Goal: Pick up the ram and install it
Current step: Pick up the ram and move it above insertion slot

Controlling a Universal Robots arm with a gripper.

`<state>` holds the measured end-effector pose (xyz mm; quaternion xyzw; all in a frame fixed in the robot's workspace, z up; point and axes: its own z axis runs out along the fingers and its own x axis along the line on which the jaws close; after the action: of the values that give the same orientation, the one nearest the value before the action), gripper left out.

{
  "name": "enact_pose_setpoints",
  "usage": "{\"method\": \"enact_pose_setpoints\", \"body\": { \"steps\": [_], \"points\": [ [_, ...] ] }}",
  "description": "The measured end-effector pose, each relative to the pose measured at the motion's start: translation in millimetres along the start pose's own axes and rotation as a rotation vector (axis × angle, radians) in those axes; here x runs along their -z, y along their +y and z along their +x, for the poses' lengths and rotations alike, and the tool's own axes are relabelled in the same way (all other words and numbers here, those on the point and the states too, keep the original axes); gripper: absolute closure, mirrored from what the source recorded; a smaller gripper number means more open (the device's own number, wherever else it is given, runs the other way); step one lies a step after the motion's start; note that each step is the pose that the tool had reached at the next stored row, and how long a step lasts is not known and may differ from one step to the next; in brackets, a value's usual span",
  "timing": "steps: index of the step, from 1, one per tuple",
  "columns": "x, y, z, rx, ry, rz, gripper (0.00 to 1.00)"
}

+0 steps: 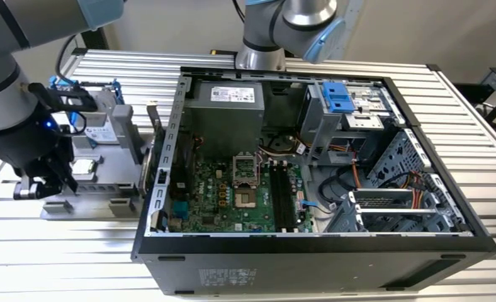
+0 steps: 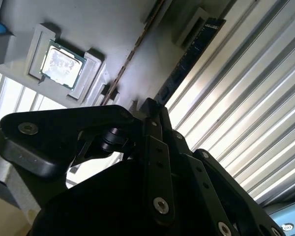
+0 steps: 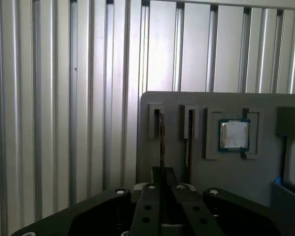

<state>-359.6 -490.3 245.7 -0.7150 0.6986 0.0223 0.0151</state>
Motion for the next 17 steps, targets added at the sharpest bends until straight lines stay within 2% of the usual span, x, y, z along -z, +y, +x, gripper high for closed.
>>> {"method": "enact_pose_setpoints", "body": {
  "steps": [17],
  "points": [
    [24.5, 0.2, -1.3, 0.0, -0.001, 0.0001, 1.0]
  ]
}}
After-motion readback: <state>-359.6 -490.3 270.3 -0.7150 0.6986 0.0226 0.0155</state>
